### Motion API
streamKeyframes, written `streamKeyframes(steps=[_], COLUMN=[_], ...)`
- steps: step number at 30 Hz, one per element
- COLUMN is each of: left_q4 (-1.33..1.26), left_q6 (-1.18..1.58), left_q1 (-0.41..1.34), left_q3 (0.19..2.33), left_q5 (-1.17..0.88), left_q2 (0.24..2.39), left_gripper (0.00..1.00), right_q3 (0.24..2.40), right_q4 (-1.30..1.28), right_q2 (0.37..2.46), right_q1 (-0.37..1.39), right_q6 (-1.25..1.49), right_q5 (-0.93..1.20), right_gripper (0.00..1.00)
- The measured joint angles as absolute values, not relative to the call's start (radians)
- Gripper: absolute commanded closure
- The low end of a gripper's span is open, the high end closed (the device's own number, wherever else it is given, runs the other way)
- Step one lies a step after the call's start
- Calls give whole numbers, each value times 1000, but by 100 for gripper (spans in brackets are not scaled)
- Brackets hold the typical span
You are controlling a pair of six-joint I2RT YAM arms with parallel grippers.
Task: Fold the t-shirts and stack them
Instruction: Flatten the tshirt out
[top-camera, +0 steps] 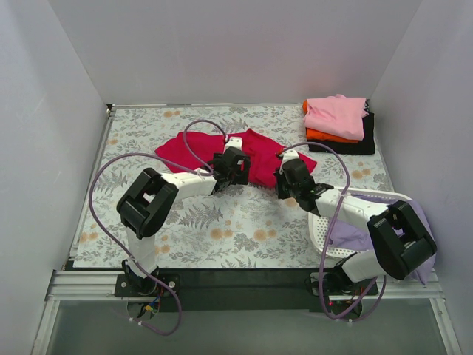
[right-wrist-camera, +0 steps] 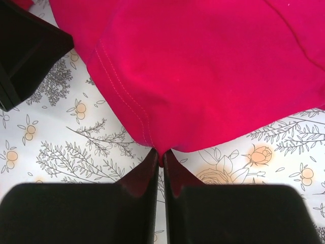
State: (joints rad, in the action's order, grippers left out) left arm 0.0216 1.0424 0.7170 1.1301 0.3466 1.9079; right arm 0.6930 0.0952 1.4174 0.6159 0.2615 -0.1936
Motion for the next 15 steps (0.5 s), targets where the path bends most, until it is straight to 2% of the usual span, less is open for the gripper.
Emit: streamKeyframes(steps=[15], left_q4=[26], left_q6=[1020], left_q1=[718], left_q3=[1168], left_q5=[511], left_q2=[1974], left_gripper=[33], right_q3=[675], right_q4=[99], right_q2=[1417], right_q1=[616], right_q6=[260], right_q5=[-195], right_gripper=[99])
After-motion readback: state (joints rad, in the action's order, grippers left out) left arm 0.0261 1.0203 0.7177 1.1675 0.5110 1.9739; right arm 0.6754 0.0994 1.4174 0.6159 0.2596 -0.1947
